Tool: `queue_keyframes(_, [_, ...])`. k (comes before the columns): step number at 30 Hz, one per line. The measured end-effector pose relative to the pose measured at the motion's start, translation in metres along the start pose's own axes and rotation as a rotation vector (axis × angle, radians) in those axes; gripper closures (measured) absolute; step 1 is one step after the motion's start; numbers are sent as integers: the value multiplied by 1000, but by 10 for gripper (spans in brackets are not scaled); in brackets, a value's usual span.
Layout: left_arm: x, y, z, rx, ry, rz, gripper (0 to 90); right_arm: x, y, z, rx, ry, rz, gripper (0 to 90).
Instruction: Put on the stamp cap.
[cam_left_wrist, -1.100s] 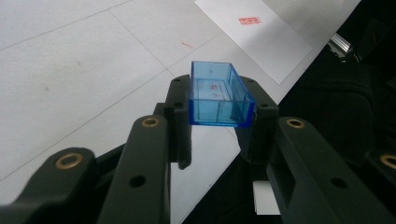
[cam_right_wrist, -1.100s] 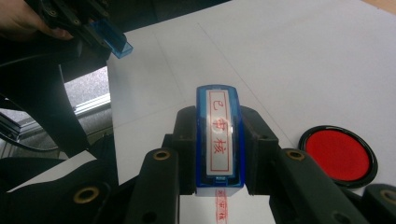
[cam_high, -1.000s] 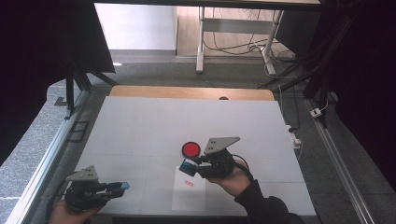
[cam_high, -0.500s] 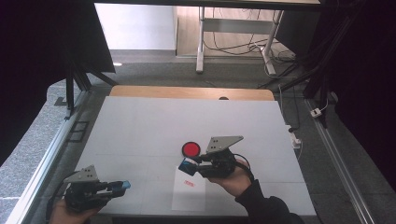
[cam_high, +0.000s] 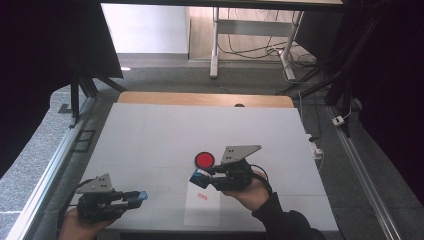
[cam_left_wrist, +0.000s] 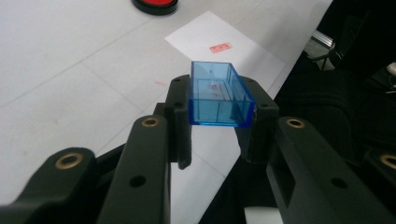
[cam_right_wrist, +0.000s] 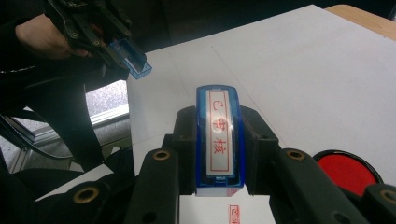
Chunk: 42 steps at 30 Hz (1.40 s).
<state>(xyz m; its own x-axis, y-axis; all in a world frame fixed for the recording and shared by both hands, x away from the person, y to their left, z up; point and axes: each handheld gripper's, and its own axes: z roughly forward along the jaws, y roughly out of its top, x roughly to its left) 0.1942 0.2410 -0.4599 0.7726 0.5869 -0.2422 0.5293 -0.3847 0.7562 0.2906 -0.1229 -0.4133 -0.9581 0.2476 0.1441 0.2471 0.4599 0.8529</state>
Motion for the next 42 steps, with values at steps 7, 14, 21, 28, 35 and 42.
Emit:
queue_keyframes(7, [-1, 13, 11, -13, -62, 45, 682, -1, 2, -2, -14, 7, 14, 708])
queue_keyframes(14, [-2, 31, 28, 7, -118, 110, 683, 1, 4, -5, -25, 10, 6, 708])
queue_keyframes(21, [-2, 48, 48, 18, -199, 175, 683, 2, 5, -7, -23, 12, -18, 708])
queue_keyframes(28, [-3, 63, 67, 26, -278, 243, 683, 2, 7, -11, -41, 28, -24, 708])
queue_keyframes(35, [-1, 76, 84, 9, -346, 292, 684, 2, 10, -17, -61, 46, -25, 708])
queue_keyframes(42, [2, 87, 96, -6, -412, 332, 685, 3, 12, -18, -62, 76, -32, 708])
